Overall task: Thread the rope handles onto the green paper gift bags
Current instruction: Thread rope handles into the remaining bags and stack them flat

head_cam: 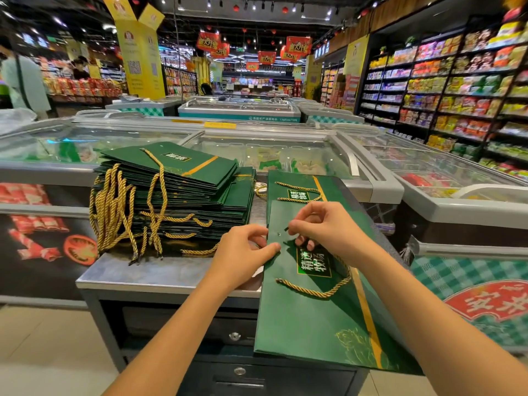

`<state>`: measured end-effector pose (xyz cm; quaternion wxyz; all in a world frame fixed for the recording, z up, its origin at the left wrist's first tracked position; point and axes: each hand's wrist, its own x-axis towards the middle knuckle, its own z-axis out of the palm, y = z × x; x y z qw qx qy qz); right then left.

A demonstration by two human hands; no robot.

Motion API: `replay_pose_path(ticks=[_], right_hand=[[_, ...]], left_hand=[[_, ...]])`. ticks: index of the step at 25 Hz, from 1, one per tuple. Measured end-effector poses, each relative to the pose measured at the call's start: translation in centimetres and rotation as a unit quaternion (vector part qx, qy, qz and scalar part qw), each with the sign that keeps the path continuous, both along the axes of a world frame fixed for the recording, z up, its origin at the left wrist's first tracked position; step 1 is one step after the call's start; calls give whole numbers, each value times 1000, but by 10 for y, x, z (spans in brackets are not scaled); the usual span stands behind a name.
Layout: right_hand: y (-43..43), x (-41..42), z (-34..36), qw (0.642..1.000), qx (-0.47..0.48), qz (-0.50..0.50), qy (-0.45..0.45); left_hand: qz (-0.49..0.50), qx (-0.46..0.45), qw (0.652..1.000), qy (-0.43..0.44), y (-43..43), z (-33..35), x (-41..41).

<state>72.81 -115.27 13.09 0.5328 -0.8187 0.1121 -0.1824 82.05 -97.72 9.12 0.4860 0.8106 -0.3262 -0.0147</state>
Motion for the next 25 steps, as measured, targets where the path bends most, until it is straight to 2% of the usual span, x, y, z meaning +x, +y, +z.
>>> replay_pose_path(ticks=[5, 20, 25], right_hand=[[1, 8, -19, 998, -28, -35, -45], [0, 9, -29, 994, -87, 5, -66], [0, 9, -29, 989, -97, 17, -114]], left_hand=[[-9, -17, 999, 29, -2, -7, 10], [-67, -74, 994, 45, -2, -15, 15], [-82, -76, 993, 47, -2, -13, 12]])
